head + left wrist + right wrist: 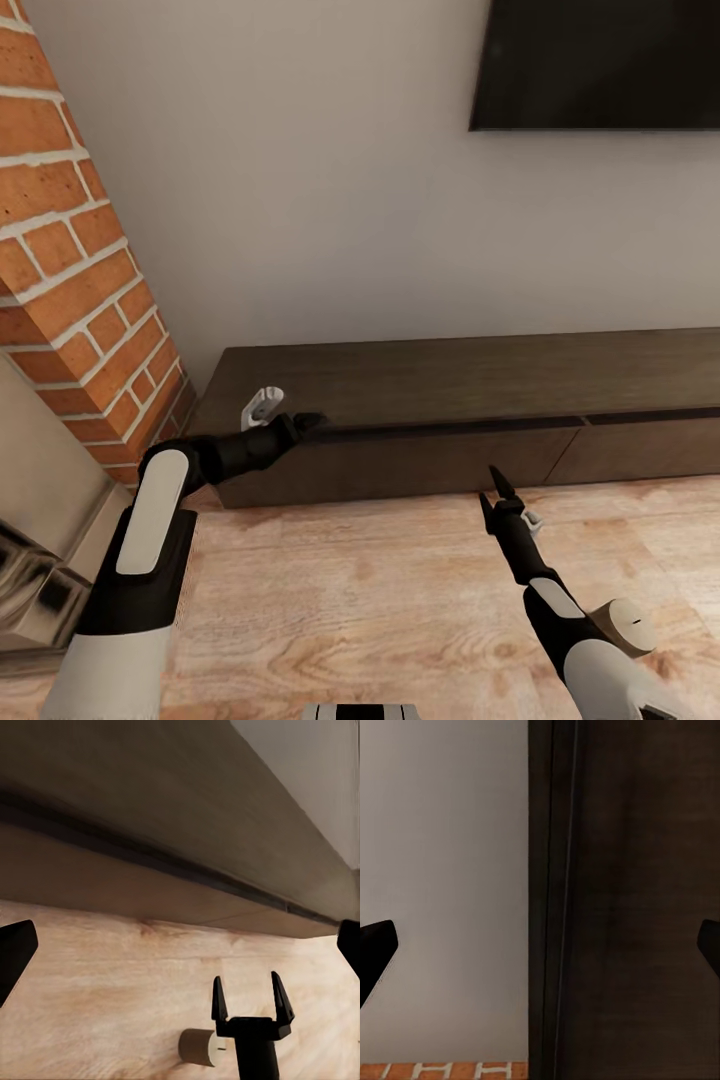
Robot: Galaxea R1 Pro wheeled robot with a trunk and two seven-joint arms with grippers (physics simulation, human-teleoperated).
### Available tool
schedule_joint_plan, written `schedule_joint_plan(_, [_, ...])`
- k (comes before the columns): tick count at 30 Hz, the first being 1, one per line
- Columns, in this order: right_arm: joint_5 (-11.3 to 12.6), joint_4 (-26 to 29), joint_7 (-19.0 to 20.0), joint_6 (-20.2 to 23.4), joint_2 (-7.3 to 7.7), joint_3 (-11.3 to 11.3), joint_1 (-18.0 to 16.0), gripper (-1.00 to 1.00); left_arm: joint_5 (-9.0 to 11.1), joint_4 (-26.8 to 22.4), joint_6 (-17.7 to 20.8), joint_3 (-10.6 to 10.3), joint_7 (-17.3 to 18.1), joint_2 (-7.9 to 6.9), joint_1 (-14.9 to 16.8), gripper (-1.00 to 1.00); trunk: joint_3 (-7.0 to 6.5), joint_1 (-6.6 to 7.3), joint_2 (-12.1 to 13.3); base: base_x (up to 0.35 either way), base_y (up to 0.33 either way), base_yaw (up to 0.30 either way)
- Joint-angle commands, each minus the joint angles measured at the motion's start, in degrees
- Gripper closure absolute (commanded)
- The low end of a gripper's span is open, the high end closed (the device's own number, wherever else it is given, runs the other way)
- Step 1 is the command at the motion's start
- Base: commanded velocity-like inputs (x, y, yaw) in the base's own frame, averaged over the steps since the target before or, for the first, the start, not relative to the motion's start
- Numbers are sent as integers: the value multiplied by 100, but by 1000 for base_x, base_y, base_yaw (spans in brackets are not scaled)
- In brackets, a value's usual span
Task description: Place each of the two pumpkins and all three candles from the living room inside a cabinet in the living room (use any cabinet), then make sure every cabinet is closed, and position the cauldron so it is next to a table in the living room.
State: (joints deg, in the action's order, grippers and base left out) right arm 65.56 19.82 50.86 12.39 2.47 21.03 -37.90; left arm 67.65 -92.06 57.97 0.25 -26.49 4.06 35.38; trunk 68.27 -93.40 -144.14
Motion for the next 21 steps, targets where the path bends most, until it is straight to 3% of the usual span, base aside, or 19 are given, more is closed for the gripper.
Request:
schedule_joint_plan(1, [7,-8,33,-13,-13,12,-6,-100,24,-8,27,15,8,-33,33,-100,0,0,0,0,0,0])
schedule_joint_plan(5, [14,-16,162,-26,-27,23,-12,-100,47,-17,55,22,12,-60,122,-100,0,0,0,0,0,0])
schedule_joint_plan(8, [19,-20,272,-28,-32,28,-14,-100,54,-20,66,7,4,-1,182,-100,0,0,0,0,0,0])
schedule_joint_plan(21, [19,-24,268,-34,-36,25,-16,-100,62,-22,156,-44,-71,100,200,-100,0,0,0,0,0,0])
